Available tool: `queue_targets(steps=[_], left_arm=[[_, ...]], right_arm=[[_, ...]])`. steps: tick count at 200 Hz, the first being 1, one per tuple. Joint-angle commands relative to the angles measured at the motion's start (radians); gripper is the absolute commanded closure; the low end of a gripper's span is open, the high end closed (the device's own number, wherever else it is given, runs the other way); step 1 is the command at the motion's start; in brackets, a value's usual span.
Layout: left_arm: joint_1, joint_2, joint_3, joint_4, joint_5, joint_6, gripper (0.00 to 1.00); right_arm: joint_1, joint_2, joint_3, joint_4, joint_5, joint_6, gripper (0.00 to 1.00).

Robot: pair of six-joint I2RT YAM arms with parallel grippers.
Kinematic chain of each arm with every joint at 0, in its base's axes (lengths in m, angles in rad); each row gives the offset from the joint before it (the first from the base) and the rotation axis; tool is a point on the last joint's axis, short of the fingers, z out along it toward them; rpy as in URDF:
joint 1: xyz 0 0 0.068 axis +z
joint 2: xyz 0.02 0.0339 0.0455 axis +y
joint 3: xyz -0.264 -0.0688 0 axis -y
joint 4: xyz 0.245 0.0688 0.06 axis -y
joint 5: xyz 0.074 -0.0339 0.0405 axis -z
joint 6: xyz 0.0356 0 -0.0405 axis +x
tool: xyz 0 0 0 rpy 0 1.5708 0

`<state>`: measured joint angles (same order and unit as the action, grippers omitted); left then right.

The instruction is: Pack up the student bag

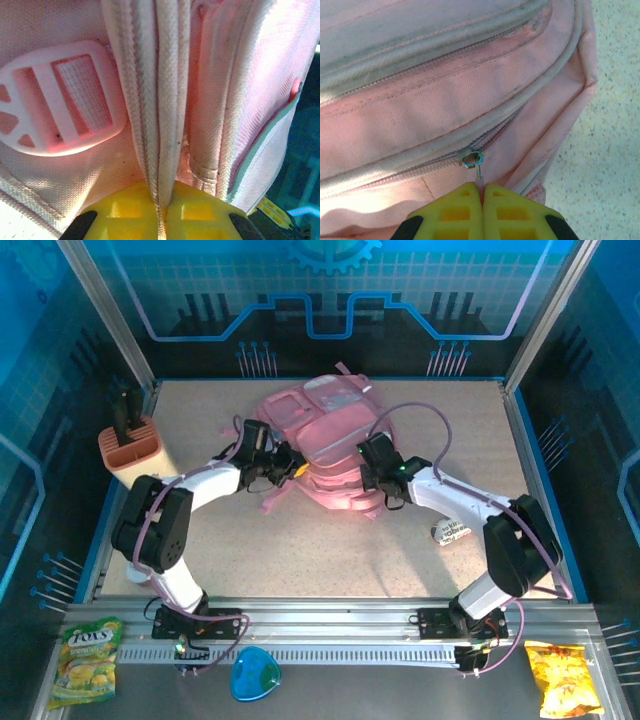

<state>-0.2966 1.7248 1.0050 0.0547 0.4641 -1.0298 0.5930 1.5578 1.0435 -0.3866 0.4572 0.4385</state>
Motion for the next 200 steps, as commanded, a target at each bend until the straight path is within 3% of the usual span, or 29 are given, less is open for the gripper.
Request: queue_targets(steps=[1, 42, 93, 149, 200], left_arm=[[0.039, 0.051, 0.149, -0.159, 0.001, 0.19, 1.0], [0.068, 0.119, 0.311, -0.338, -0.105, 0.308, 0.82], [0.125, -0.04, 0.151, -0.308, -0.198, 0.228, 0.58], [0.112, -0.218, -0.101, -0.18, -0.084, 0.02, 0.54], [0.021, -0.172, -0.171, 0.039, -0.017, -0.157, 0.57]], right_arm=[[-0.01, -0.038, -0.047, -0.201, 0.016, 0.11, 1.0], [0.07, -0.022, -0.02, -0.189, -0.135, 0.187, 1.0], [0.182, 0.065, 0.06, -0.028, -0.325, 0.226, 1.0], [0.221, 0.185, 0.187, 0.07, -0.422, 0.214, 1.0], [0.225, 0.196, 0.195, 0.078, -0.44, 0.21, 1.0]])
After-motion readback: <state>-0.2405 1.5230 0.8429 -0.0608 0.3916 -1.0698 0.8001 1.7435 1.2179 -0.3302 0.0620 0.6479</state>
